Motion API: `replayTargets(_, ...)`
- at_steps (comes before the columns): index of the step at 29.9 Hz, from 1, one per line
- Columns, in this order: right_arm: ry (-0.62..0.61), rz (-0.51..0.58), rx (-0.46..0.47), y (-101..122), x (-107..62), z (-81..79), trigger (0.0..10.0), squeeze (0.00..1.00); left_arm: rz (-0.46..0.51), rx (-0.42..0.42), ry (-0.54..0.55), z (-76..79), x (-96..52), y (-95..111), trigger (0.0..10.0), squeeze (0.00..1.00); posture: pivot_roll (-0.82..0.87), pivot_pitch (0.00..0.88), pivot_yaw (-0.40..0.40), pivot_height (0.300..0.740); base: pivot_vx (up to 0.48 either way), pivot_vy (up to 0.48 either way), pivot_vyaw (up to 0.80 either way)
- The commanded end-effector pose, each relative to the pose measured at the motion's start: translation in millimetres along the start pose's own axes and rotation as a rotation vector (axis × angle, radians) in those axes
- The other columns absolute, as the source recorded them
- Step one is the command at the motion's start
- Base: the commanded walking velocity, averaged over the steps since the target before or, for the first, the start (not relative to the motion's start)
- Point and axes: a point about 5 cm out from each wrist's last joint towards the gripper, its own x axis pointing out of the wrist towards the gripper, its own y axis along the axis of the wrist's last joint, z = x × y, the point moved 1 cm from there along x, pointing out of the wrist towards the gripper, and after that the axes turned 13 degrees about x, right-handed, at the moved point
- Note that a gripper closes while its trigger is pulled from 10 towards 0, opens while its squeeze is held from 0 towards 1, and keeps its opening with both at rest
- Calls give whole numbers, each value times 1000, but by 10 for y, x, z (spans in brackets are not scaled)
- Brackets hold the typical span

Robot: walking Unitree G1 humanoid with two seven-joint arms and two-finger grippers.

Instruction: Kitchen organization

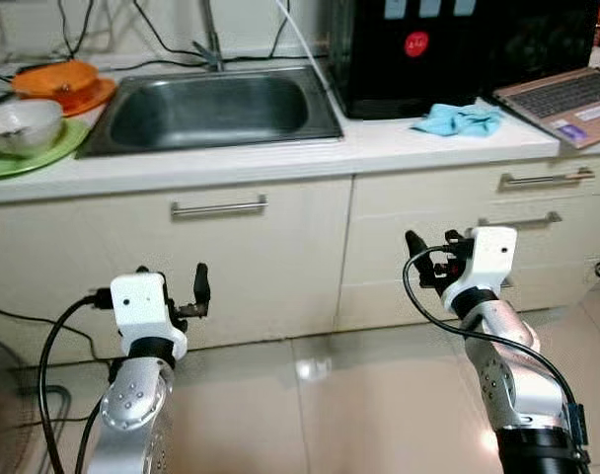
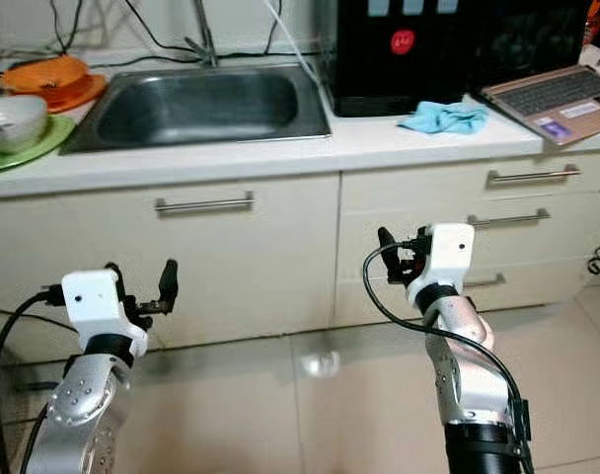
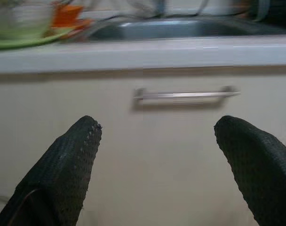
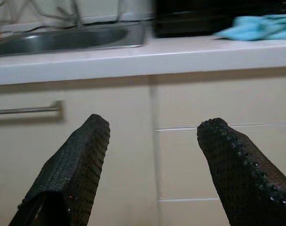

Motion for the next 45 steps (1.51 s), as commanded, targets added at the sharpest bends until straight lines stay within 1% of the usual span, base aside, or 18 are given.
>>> replayTargets(1,28,19,-21,32,35,-91,10000,0,-8,14,27,-59,5,-17,10000,0,-30,9,23,740,0,0,0)
replayTargets(4,31,24,-23,34,39,-99,10000,0,-5,18,30,-67,7,-15,10000,0,-29,9,24,740,0,0,0)
replayTargets(5,34,26,-22,30,40,-107,10000,0,9,25,36,-77,10,1,10000,0,-29,8,25,740,0,0,0)
replayTargets(8,41,28,-27,25,39,-120,10000,0,73,32,69,-125,19,116,10000,0,-29,8,25,740,0,0,0)
replayTargets(9,44,30,-30,27,41,-123,10000,0,102,20,90,-150,42,191,10000,0,-28,8,24,740,0,0,0)
replayTargets(12,49,34,-36,32,50,-137,10000,0,140,2,121,-180,90,305,10000,0,-25,6,22,740,0,0,0)
replayTargets(16,65,44,-49,46,61,-171,10000,0,167,-2,107,-153,102,367,10000,0,-25,7,21,740,0,0,0)
replayTargets(21,79,54,-61,57,69,-197,10000,0,147,-10,114,-157,101,316,10000,0,-25,7,20,740,357,0,0)
replayTargets(45,106,74,-70,73,75,-243,10000,0,117,-10,93,-101,108,279,10000,0,-28,13,16,740,406,0,0)
